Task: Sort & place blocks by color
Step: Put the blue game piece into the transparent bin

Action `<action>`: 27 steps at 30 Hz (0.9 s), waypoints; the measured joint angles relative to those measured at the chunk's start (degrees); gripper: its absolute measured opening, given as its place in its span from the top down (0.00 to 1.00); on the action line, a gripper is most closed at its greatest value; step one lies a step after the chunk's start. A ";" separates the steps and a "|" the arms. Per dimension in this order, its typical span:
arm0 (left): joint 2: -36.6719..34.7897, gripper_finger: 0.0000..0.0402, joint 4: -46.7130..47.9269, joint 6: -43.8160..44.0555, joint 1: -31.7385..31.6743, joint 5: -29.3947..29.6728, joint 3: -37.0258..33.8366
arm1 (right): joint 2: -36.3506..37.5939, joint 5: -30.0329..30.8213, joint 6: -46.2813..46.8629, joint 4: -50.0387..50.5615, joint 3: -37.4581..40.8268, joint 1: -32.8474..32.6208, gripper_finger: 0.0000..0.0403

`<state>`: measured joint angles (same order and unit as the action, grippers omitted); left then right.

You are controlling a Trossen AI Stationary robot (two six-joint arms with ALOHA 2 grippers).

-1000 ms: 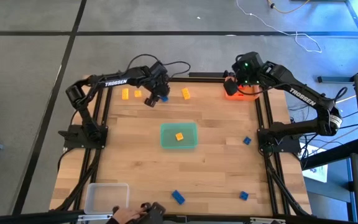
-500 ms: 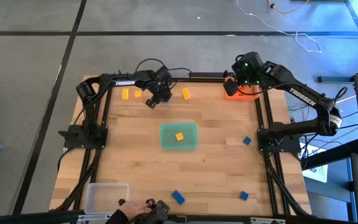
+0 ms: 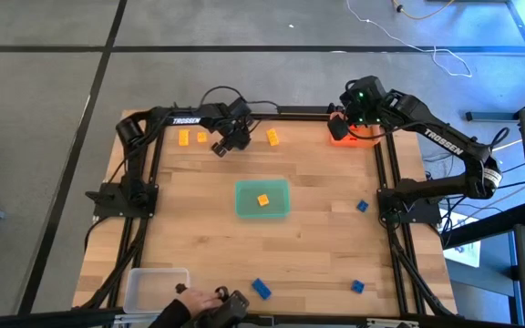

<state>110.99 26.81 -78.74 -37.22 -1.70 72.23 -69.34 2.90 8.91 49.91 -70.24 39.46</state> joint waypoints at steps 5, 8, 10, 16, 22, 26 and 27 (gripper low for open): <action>1.50 0.53 -1.91 0.00 0.00 0.81 -0.02 | 0.00 -0.02 0.00 -0.89 0.00 -0.02 0.27; 1.71 0.53 -1.58 0.01 -0.02 0.93 -0.03 | 0.00 0.02 -0.03 -1.42 0.00 -0.02 0.27; 1.76 0.53 -1.69 0.33 -0.02 0.80 -0.03 | 0.00 0.02 -0.09 -2.04 0.00 -0.02 0.27; 1.78 0.54 -1.60 1.74 -0.10 0.75 -0.03 | 0.00 0.00 -0.24 -3.02 0.00 -0.02 0.27; 1.87 0.71 -1.49 3.46 1.07 2.99 -0.03 | 0.00 0.01 -0.35 -2.99 0.00 -0.02 0.27; 1.87 0.80 -1.47 3.99 2.35 5.44 -0.03 | 0.00 0.00 -0.39 -2.97 0.00 -0.02 0.27; 1.87 0.80 -1.45 4.73 2.69 6.30 -0.03 | 0.00 0.00 -0.41 -2.97 0.00 -0.02 0.27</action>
<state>112.86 25.36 -74.00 -34.53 4.59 72.20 -69.34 2.90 8.49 46.94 -70.24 39.44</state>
